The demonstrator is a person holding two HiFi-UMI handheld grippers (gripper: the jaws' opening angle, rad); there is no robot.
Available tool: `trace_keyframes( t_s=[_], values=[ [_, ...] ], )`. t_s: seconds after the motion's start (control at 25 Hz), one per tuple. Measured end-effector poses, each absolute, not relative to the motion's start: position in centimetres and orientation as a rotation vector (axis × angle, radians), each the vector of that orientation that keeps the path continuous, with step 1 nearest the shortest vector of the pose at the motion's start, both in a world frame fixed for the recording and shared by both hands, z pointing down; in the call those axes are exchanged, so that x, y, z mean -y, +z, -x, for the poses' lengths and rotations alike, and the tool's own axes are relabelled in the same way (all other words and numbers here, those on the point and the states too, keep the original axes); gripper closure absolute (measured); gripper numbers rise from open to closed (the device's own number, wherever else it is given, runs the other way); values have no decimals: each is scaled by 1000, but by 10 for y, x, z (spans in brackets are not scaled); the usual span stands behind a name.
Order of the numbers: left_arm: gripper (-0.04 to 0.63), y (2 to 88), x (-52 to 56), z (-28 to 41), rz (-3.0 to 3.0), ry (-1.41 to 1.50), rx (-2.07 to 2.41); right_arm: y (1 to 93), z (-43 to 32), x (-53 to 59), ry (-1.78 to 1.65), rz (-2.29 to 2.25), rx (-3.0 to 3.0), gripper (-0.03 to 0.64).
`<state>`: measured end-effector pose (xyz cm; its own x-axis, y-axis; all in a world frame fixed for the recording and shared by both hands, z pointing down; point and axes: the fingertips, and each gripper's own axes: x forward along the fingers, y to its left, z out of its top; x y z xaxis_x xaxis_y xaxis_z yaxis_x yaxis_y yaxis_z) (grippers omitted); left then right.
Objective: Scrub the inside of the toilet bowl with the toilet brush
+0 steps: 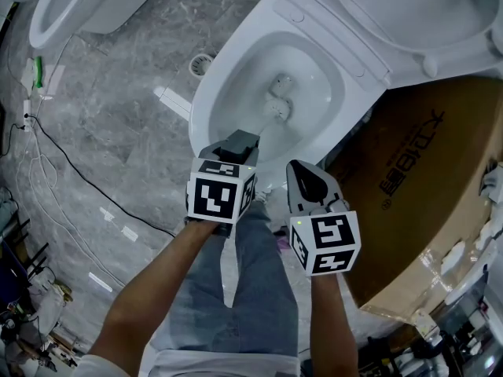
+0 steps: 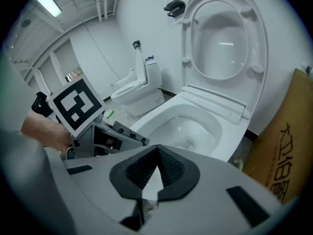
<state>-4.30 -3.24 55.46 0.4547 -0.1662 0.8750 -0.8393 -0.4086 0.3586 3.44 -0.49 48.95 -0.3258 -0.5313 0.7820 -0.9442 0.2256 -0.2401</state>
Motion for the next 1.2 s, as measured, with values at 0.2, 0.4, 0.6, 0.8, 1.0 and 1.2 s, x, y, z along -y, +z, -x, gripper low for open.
trace_keyframes(
  t_s=[0.2,0.4,0.6,0.8,1.0,1.2],
  values=[
    [439,555,40,31,-1859,973,844,492,-36,5,974,-1356,1945,614],
    [439,554,50,21,-1867,949,844,492,-38,8,977,-1360,1941,615],
    [439,553,60,13,-1872,929,847,492,-41,13,970,-1373,1933,615],
    [439,555,70,11,-1870,919,861,493,-43,21,966,-1393,1927,615],
    [439,560,73,21,-1856,935,883,496,-39,27,1004,-1406,1937,614],
    [439,578,69,30,-1824,959,893,505,-30,37,1070,-1436,1952,615]
  ],
)
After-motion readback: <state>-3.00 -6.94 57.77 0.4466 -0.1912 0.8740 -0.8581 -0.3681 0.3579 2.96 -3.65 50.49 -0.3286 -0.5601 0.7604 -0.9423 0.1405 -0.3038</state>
